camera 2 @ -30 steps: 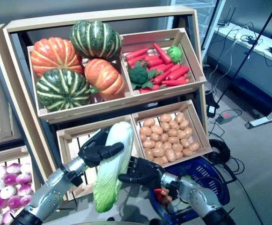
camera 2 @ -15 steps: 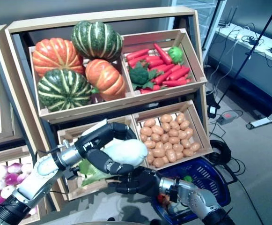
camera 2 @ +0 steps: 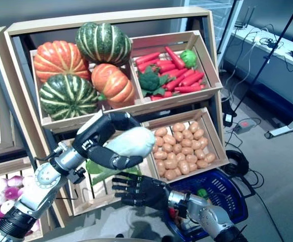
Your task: Put vegetables into the basket
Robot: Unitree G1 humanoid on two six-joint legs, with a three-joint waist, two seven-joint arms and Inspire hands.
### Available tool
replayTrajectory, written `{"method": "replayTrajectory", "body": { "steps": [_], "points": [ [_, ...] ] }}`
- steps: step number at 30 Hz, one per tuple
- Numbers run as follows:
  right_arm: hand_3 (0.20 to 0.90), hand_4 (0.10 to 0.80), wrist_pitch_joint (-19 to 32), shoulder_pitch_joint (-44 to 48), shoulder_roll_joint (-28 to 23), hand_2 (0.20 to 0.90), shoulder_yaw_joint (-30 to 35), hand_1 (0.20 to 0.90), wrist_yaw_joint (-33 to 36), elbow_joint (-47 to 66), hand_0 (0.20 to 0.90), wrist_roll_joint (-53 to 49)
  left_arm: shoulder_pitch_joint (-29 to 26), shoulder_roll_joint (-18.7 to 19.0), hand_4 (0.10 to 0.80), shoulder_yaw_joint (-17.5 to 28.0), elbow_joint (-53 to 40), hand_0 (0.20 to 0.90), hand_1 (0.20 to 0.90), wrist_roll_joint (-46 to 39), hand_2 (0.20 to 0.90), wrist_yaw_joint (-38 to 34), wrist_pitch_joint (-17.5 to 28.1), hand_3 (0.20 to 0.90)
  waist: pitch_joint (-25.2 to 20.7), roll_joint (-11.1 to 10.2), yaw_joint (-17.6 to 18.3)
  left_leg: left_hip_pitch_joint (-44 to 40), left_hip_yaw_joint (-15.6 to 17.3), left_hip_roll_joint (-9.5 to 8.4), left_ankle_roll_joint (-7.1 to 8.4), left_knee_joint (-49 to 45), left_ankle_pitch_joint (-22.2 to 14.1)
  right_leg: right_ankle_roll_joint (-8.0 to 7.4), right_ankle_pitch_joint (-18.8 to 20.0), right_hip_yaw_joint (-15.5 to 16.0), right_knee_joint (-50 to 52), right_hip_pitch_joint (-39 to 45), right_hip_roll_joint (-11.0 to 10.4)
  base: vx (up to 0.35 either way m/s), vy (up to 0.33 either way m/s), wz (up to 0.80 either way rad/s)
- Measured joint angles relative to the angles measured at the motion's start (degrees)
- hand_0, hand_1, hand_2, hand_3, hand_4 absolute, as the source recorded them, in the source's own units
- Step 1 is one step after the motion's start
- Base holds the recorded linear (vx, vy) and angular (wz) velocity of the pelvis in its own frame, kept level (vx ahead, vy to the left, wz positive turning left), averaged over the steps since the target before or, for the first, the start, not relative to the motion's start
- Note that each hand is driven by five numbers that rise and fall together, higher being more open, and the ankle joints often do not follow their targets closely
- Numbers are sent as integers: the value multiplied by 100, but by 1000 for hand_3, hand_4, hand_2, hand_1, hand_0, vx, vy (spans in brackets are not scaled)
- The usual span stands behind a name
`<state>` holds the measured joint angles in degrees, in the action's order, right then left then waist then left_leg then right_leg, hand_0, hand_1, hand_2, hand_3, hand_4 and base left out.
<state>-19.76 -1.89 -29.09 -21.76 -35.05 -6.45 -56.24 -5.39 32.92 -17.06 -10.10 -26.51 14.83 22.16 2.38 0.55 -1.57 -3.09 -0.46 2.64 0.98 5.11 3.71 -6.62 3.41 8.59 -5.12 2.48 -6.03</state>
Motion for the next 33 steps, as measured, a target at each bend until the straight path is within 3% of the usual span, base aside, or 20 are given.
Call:
{"method": "replayTrajectory", "body": {
  "steps": [8,11,21,33],
  "points": [
    [900,800,942,-128,446,900,537,900,1347,191,900,261,360,-1256,400,614,56,300,300,-2193,300,-498,-301,300,8,1,46,71,7,2,-2,0,-10,1,-2,-8,-1,-84,3,-8,-1,0],
    [900,800,1144,-126,572,900,538,900,1608,284,900,429,362,-1467,400,616,190,300,300,-2755,300,-617,-383,300,13,1,52,86,6,2,21,-1,5,-1,-2,-7,-2,-97,5,0,0,0],
    [900,800,1660,-124,796,900,555,900,2348,312,900,639,365,-1707,400,616,201,300,300,-3616,300,-822,-713,300,115,31,53,92,44,4,21,-1,-5,-6,-7,-10,-18,-106,1,0,0,0],
    [900,800,2059,-123,853,900,928,900,2816,745,900,890,365,-1704,400,620,202,300,300,-3377,300,-1026,-909,300,216,34,59,100,54,7,22,-1,-10,-5,-8,-16,-18,-118,3,0,0,0]
  ]
}}
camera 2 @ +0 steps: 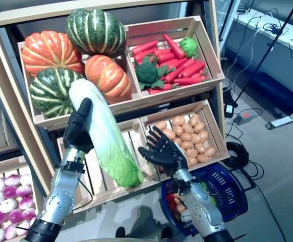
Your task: Put vegetables into the basket
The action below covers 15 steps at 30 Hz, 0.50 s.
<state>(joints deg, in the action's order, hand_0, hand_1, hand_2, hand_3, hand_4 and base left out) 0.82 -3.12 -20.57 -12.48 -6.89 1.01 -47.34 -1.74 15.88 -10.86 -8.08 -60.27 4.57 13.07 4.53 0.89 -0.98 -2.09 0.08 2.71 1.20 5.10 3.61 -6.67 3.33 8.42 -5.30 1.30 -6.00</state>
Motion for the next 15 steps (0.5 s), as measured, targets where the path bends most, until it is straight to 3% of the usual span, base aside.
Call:
{"method": "replayTrajectory", "body": {
  "steps": [8,15],
  "points": [
    [900,800,-112,2,-262,900,98,900,52,170,900,237,0,197,400,22,0,300,300,1451,300,-140,1,300,26,-9,3,0,2,1,2,0,-2,0,0,0,0,-1,2,0,0,0],
    [900,800,-733,6,-522,900,19,900,-410,187,900,198,-1,414,400,20,0,300,300,2111,300,-201,18,300,56,-53,-7,0,-1,2,3,0,-2,0,0,4,0,2,4,0,0,0]
  ]
}}
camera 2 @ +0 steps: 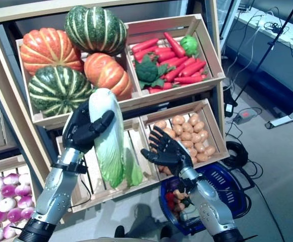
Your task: Put vegetables into the basket
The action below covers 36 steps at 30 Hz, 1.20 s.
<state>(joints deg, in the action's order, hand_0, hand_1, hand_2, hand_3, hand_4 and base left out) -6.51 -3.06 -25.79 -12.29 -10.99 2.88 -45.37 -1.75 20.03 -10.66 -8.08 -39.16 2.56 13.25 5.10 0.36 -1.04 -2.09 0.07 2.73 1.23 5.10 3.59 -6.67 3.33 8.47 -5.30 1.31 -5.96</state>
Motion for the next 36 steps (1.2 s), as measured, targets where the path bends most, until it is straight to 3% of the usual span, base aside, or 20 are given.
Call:
{"method": "replayTrajectory", "body": {
  "steps": [8,15,23,31,36],
  "points": [
    [900,800,-844,72,-493,900,-258,900,-1177,23,900,-290,0,195,400,-20,1,300,300,70,300,13,11,300,45,-69,-17,-4,-8,-1,1,0,1,0,0,9,0,10,1,0,0,0],
    [900,800,-1006,172,-543,900,-414,900,-1983,25,900,-477,0,278,400,-25,2,300,300,59,300,119,23,300,44,-69,-35,-30,-15,-1,3,-1,2,1,1,13,0,39,2,0,0,0],
    [900,800,-1006,243,-564,900,-414,900,-2214,27,900,-478,0,282,400,-37,2,300,300,-48,300,224,27,300,44,-69,-36,-36,-15,-1,6,-1,5,1,1,7,0,41,4,0,0,0],
    [900,800,-1005,276,-513,900,-415,900,-2207,27,900,-477,0,239,400,-296,4,300,300,-795,300,422,27,300,44,-69,-29,-46,-4,-1,5,-1,5,1,2,-3,0,45,4,0,0,0],
    [900,800,-991,280,-450,900,-416,900,-1866,27,900,-469,0,123,400,-317,4,300,300,-843,300,418,27,300,44,-69,-6,-63,0,-1,5,-1,5,1,2,-9,1,60,5,0,0,0]
  ]
}}
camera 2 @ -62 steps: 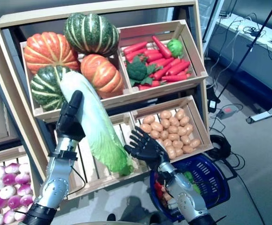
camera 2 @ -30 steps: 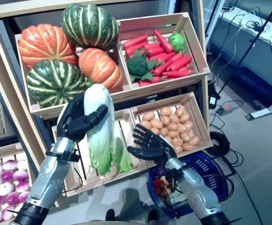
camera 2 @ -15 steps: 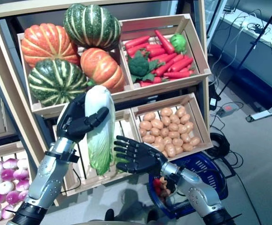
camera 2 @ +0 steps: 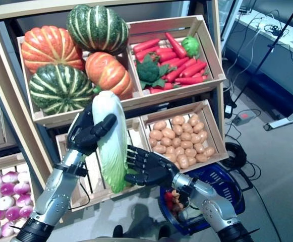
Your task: Put vegetables into the basket
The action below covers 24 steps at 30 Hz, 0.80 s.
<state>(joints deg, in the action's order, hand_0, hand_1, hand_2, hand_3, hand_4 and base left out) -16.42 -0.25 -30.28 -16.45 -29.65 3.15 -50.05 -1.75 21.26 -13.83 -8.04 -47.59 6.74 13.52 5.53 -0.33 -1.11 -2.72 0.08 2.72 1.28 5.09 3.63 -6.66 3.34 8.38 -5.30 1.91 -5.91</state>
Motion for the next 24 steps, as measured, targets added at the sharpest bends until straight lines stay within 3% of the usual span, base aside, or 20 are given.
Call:
{"method": "replayTrajectory", "body": {
  "steps": [12,19,24],
  "points": [
    [900,800,-5,69,197,900,-154,900,496,0,900,-2,0,-53,400,-226,0,300,300,-28,300,-66,0,300,-1,0,6,-2,3,1,0,0,1,0,1,-3,14,0,0,0,0,0],
    [900,800,-369,188,187,900,-297,900,351,26,900,-265,0,-60,400,-367,4,300,300,-692,300,319,-33,300,-3,-3,0,-2,4,0,1,0,1,0,1,-4,16,0,0,0,0,0],
    [900,800,-651,318,151,900,-462,900,-55,72,900,-271,-2,-73,400,-475,36,300,300,-1153,300,788,-300,300,-6,-7,6,-9,9,0,1,0,1,1,1,-13,17,4,1,0,0,0]
  ]
}}
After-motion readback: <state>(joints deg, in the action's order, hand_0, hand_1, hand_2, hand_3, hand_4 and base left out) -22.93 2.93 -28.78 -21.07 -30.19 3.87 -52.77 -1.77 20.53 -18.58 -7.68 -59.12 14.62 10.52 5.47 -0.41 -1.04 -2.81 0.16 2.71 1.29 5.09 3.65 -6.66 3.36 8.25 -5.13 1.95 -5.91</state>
